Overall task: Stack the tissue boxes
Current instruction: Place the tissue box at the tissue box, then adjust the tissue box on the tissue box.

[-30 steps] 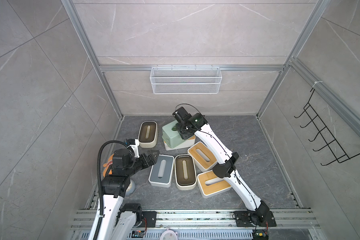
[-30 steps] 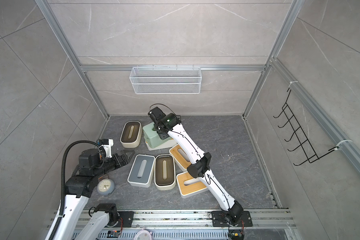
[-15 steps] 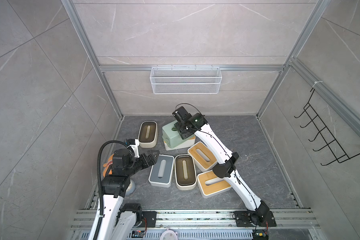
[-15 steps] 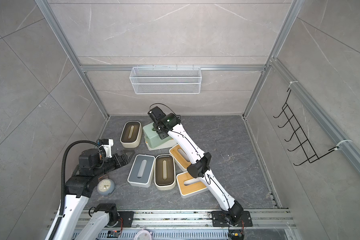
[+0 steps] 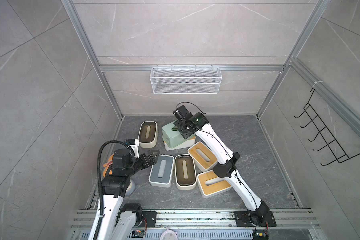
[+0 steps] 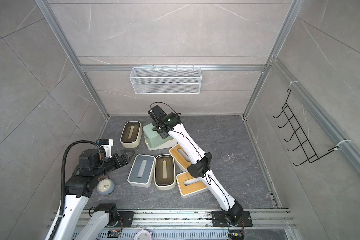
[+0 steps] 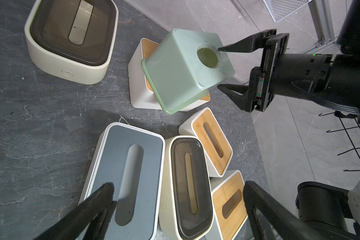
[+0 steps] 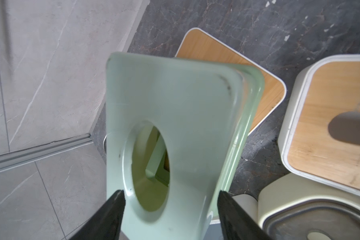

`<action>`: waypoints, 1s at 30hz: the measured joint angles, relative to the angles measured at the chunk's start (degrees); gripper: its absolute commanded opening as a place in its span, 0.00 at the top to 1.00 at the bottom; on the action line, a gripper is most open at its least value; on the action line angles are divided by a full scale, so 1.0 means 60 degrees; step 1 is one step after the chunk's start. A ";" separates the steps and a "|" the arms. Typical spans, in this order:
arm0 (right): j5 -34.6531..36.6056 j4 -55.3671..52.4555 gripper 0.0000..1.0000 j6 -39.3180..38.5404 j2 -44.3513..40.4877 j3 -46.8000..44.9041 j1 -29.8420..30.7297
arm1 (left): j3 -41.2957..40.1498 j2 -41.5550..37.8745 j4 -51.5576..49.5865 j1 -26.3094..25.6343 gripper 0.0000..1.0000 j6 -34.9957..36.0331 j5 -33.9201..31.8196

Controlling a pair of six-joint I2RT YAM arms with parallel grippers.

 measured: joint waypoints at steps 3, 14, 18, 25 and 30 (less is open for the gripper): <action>0.0080 0.0029 0.24 -0.0361 -0.0372 0.0000 0.0022 | 0.0000 0.0000 0.0000 0.0000 0.00 0.0000 0.0000; 0.0586 0.0244 0.22 -0.2776 -0.1311 0.0004 0.0117 | 0.0000 0.0007 -0.0004 0.0000 0.00 0.0000 -0.0011; 0.0943 0.0248 0.19 -0.4098 -0.1603 0.0004 0.0233 | 0.0000 0.0044 -0.0004 0.0000 0.00 0.0000 -0.0022; 0.1060 0.0459 0.19 -0.6521 -0.2175 0.0004 0.0313 | 0.0000 0.0095 -0.0011 0.0000 0.00 0.0000 -0.0076; 0.0798 0.0674 0.15 -0.8378 -0.2430 0.0007 0.0313 | 0.0000 0.0095 -0.0066 0.0000 0.00 0.0000 -0.0182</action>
